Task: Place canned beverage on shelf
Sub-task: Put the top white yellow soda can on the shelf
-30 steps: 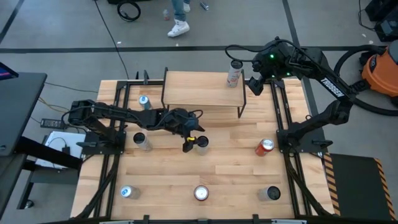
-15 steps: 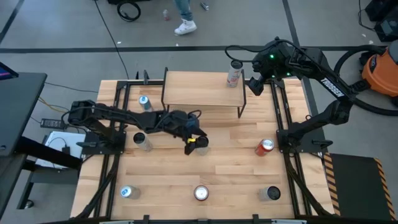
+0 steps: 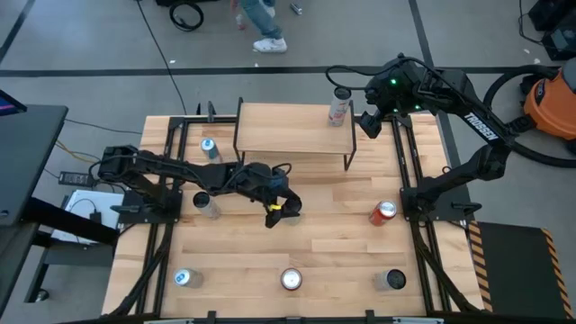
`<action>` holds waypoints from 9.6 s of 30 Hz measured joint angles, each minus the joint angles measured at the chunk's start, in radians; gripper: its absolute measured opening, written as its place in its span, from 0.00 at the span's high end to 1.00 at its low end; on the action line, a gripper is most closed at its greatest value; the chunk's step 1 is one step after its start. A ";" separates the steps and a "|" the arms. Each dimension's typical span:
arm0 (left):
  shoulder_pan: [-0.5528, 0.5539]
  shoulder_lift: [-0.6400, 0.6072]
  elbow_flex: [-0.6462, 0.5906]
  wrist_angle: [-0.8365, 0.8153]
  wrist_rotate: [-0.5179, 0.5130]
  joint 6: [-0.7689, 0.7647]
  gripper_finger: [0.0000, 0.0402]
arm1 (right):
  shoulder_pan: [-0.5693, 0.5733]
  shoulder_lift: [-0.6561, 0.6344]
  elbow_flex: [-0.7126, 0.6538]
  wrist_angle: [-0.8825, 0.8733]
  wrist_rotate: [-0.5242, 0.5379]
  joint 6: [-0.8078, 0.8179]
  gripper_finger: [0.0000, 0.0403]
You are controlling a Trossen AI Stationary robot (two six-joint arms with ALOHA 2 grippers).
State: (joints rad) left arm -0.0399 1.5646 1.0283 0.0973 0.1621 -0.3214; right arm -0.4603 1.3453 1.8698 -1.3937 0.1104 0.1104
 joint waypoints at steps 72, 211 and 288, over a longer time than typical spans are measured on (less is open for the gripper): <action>-0.053 0.105 0.247 -0.451 -0.208 0.185 0.38 | 0.000 0.000 0.000 -0.018 0.000 0.002 0.11; -0.026 0.194 0.248 -0.471 -0.218 0.153 0.03 | 0.000 0.000 0.000 0.807 -0.007 0.000 0.11; 0.230 0.143 0.783 -0.974 -0.219 0.321 0.34 | 0.000 0.004 0.000 0.303 -0.185 0.018 0.11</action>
State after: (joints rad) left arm 0.1904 1.7077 1.8108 -0.8770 -0.0566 -0.0005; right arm -0.4603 1.3491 1.8694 -1.0904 -0.0742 0.1284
